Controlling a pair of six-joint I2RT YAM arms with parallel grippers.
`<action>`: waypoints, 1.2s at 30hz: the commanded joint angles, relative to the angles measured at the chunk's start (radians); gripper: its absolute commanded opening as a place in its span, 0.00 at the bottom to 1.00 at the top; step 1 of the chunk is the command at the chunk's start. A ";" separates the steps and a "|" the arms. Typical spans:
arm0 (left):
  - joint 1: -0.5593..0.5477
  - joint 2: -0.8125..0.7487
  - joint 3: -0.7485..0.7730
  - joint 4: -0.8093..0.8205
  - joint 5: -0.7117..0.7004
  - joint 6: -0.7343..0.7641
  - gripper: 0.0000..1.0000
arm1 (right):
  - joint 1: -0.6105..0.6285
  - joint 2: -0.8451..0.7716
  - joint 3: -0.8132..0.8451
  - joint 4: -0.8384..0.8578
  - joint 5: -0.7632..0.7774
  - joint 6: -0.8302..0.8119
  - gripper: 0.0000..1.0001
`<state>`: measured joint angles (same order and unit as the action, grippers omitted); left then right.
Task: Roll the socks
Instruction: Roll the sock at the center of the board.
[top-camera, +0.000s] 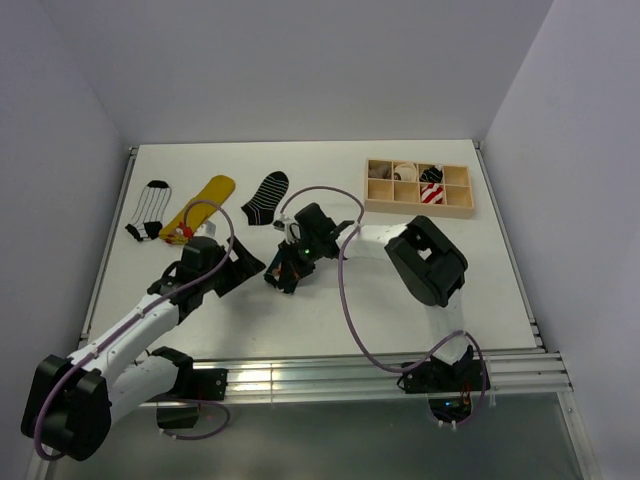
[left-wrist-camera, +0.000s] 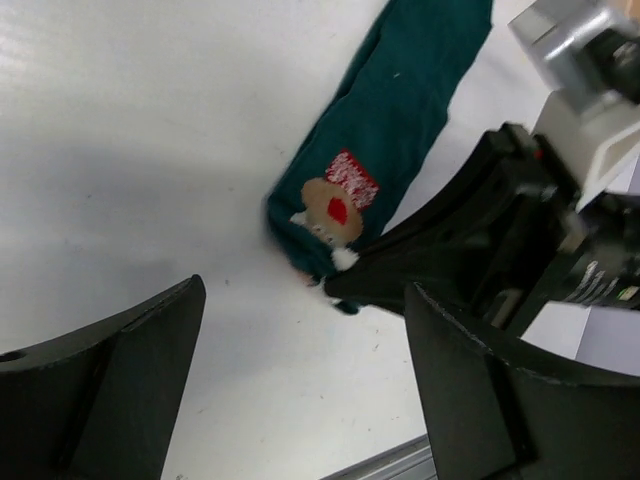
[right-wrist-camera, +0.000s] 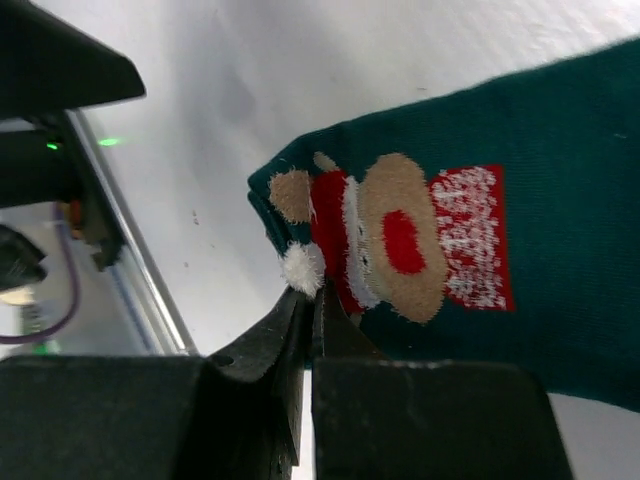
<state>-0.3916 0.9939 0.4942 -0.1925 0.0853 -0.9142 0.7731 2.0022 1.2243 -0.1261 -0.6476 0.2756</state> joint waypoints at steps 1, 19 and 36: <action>-0.012 -0.018 -0.043 0.097 -0.021 -0.052 0.86 | -0.049 0.021 0.001 0.083 -0.184 0.109 0.00; -0.067 0.222 -0.108 0.294 -0.021 -0.110 0.63 | -0.147 0.187 -0.031 0.261 -0.382 0.349 0.00; -0.081 0.414 -0.085 0.318 -0.081 -0.132 0.35 | -0.152 0.179 -0.003 0.204 -0.353 0.297 0.09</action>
<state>-0.4656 1.3590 0.4198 0.1780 0.0486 -1.0489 0.6235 2.1971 1.2060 0.1108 -1.0348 0.6189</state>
